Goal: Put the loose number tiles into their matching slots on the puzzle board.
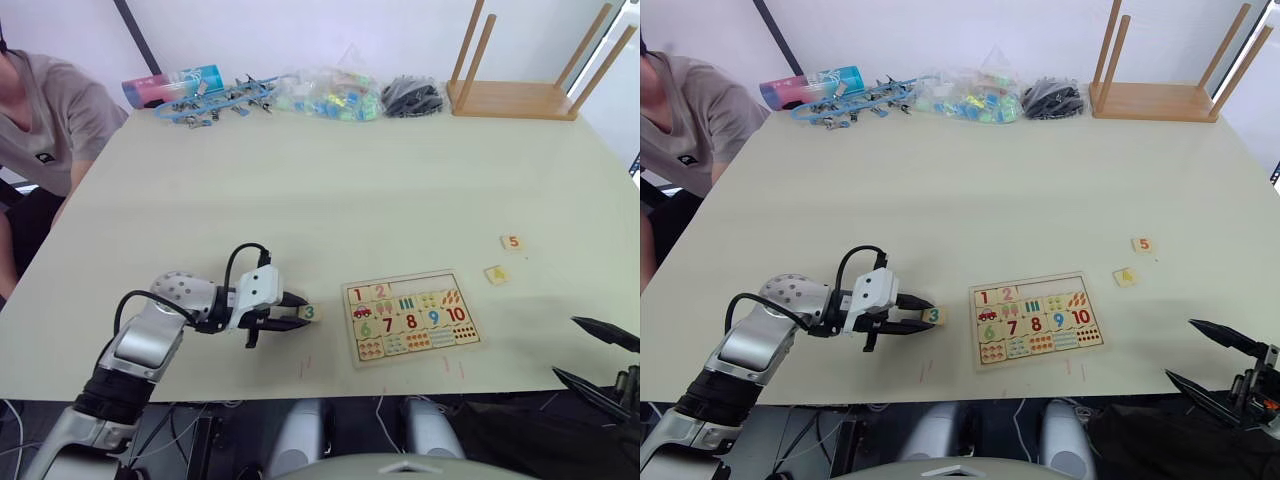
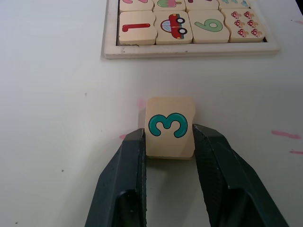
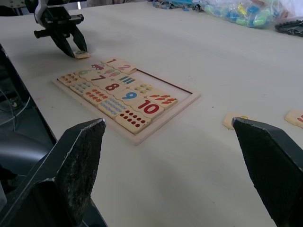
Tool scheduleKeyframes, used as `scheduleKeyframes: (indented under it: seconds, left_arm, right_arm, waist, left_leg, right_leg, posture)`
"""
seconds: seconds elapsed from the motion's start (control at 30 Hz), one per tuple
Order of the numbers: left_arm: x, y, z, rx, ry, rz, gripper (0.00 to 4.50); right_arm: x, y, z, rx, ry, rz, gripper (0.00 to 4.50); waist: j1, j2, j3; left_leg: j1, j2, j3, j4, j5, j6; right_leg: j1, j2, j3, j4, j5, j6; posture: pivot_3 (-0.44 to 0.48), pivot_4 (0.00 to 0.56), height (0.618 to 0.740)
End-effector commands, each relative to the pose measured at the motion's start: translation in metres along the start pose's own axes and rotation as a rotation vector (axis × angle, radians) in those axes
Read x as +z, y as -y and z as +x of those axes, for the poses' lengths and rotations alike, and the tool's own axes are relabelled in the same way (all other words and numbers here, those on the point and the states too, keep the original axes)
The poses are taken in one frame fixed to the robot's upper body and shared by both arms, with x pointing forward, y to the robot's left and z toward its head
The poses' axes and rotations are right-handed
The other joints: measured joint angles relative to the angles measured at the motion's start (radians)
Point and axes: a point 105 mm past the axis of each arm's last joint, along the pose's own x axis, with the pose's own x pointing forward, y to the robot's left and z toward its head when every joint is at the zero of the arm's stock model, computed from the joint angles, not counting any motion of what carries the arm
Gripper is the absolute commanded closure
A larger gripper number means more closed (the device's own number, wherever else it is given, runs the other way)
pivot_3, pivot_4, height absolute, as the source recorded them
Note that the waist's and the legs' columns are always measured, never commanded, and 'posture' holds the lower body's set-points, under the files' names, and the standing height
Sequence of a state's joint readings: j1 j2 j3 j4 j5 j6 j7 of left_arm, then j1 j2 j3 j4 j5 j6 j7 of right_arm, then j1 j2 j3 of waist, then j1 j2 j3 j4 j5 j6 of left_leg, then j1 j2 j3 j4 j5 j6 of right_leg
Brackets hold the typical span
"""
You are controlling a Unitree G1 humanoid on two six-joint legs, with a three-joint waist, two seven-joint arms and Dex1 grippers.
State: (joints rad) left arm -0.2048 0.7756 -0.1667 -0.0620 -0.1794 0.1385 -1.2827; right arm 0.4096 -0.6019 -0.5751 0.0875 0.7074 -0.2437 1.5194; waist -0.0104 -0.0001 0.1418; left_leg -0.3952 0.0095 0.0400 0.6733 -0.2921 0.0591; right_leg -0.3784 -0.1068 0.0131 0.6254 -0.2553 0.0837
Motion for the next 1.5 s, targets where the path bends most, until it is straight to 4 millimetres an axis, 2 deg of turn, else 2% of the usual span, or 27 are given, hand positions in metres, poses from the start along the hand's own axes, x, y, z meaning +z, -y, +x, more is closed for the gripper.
scheduleKeyframes:
  seconds: [0.03, 0.17, 0.4, 0.57, 0.7, 1.13, 1.5]
  left_arm:
    - [-0.009, 0.004, 0.0, -0.028, -0.019, -0.022, 3.56]
    - [-0.002, -0.004, -0.002, -0.015, -0.001, -0.007, 3.56]
    - [0.043, -0.015, -0.002, -0.046, 0.055, 0.01, 3.56]
    - [0.068, -0.018, 0.008, -0.053, 0.08, 0.003, 3.56]
    - [0.081, -0.022, 0.023, -0.041, 0.094, -0.013, 3.56]
    - [0.107, -0.033, 0.075, 0.028, 0.054, 0.06, 3.56]
    - [0.117, -0.038, 0.098, 0.056, -0.027, 0.087, 3.56]
  right_arm:
    - [0.005, 0.0, 0.001, 0.0, 0.009, -0.03, 0.0]
    - [0.005, 0.0, 0.001, -0.001, 0.012, -0.032, 0.0]
    - [0.007, 0.0, 0.004, -0.006, 0.03, -0.041, 0.0]
    - [0.007, -0.002, 0.008, -0.009, 0.042, -0.046, 0.0]
    - [0.007, -0.002, 0.01, -0.015, 0.054, -0.049, 0.0]
    - [0.008, 0.0, 0.011, -0.043, 0.065, -0.066, 0.0]
    - [0.008, -0.001, 0.015, -0.055, 0.081, -0.071, 0.0]
  waist:
    - [0.0, 0.0, 0.0]
    - [0.0, 0.0, 0.0]
    - [0.007, -0.001, 0.0]
    - [0.008, -0.001, 0.001]
    - [0.014, -0.001, 0.001]
    - [0.025, -0.001, 0.001]
    - [0.025, -0.002, 0.001]
  left_leg:
    - [0.0, 0.0, 0.0, 0.0, 0.0, 0.0]
    - [0.0, 0.0, 0.0, 0.0, 0.0, 0.0]
    - [-0.001, 0.0, 0.0, 0.001, 0.0, 0.0]
    - [-0.001, -0.001, 0.0, 0.001, 0.002, -0.003]
    - [-0.001, -0.001, 0.0, 0.002, 0.002, -0.002]
    - [-0.002, 0.0, -0.001, 0.012, 0.001, 0.001]
    - [-0.002, 0.0, -0.001, 0.012, 0.001, 0.001]
  right_leg:
    - [0.0, 0.0, 0.0, 0.0, 0.0, 0.0]
    - [0.0, 0.0, 0.0, 0.0, 0.0, 0.0]
    - [0.0, 0.001, -0.001, 0.0, 0.0, 0.0]
    - [0.0, 0.004, -0.003, 0.0, 0.0, 0.001]
    - [0.001, 0.011, -0.004, 0.001, 0.002, 0.004]
    - [0.003, 0.02, 0.0, 0.003, 0.002, 0.005]
    - [0.003, 0.02, 0.001, 0.003, 0.002, 0.005]
  posture:
    - [0.0, 0.15, 0.74]
    - [0.0, 0.15, 0.74]
    - [0.0, 0.15, 0.74]
    - [0.0, 0.15, 0.74]
    - [0.0, 0.15, 0.74]
    - [0.0, 0.15, 0.74]
    - [0.0, 0.15, 0.74]
